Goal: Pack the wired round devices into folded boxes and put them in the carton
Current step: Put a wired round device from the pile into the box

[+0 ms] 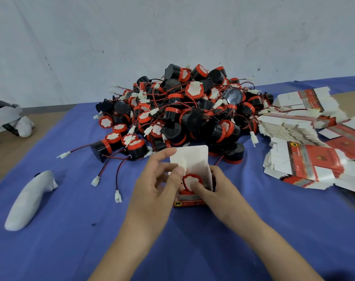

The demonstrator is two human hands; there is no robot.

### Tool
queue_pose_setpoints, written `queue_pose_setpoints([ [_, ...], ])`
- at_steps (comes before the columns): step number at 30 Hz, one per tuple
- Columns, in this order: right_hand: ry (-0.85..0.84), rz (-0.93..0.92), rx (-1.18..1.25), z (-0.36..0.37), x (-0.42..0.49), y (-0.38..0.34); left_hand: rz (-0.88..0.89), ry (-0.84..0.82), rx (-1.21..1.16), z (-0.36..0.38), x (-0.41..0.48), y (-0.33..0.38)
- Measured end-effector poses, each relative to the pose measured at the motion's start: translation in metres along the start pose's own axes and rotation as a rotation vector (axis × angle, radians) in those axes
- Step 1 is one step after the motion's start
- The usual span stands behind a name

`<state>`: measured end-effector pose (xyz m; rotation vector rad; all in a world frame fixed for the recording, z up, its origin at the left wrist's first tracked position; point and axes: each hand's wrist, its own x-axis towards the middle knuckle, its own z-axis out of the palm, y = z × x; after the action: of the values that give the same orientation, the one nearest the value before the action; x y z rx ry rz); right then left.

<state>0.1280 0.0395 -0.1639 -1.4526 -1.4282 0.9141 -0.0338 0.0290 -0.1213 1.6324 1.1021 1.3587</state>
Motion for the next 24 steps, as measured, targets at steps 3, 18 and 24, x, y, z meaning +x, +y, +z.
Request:
queue_pose_setpoints([
  [3,-0.003,-0.002,-0.004,0.0,-0.001,0.0,0.135,0.0,0.379,-0.004,0.003,-0.006],
  [18,-0.008,-0.022,-0.006,0.002,-0.001,0.009,0.363,0.07,0.946,-0.003,0.009,-0.026],
  [24,-0.01,-0.021,-0.005,0.003,-0.001,0.011,0.188,-0.021,0.928,-0.005,0.01,-0.025],
])
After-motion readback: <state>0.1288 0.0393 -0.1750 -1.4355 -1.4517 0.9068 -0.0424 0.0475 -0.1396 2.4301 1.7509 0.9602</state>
